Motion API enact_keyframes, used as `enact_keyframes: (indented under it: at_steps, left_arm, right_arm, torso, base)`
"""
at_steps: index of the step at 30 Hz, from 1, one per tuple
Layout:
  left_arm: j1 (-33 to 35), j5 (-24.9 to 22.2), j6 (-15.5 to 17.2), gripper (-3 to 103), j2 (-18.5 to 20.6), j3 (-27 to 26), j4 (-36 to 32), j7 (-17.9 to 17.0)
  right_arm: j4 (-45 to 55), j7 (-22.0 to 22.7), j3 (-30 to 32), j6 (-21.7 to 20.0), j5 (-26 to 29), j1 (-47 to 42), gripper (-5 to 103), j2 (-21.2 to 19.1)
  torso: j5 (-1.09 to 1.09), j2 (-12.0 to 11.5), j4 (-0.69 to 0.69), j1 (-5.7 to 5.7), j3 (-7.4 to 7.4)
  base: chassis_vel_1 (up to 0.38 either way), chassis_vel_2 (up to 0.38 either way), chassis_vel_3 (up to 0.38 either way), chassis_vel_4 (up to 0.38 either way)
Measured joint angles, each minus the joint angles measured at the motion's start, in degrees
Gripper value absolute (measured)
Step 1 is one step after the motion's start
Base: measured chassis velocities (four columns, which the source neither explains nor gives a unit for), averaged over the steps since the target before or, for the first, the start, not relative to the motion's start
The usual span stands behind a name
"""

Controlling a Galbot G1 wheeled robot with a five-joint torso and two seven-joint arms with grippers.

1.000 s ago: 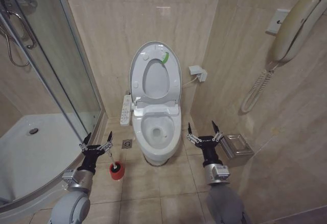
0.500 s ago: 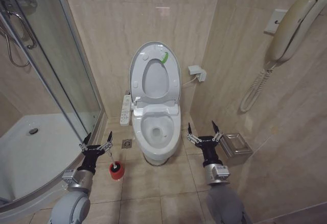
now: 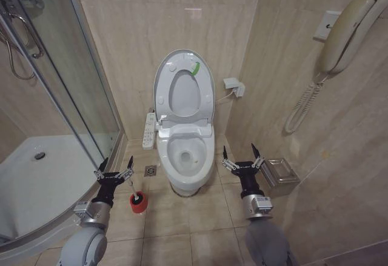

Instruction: Open the toilet lid, clean the toilet bowl with a toilet brush, close the toilet lid, and flush.

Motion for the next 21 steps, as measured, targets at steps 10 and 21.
enact_keyframes:
  at_steps: [10, 21]
  left_arm:
    - [0.00, 0.00, 0.00, 100, 0.00, 0.00, 0.00, 0.00]
    - [0.00, 0.00, 0.00, 100, 0.00, 0.00, 0.00, 0.00]
  right_arm:
    - [0.00, 0.00, 0.00, 0.00, 0.00, 0.00, 100, 0.00]
    - [0.00, 0.00, 0.00, 0.00, 0.00, 0.00, 100, 0.00]
  torso:
    - [0.00, 0.00, 0.00, 0.00, 0.00]
    - [0.00, 0.01, 0.00, 0.00, 0.00]
  base:
    - [0.000, 0.000, 0.000, 0.000]
    - [0.000, 0.000, 0.000, 0.000]
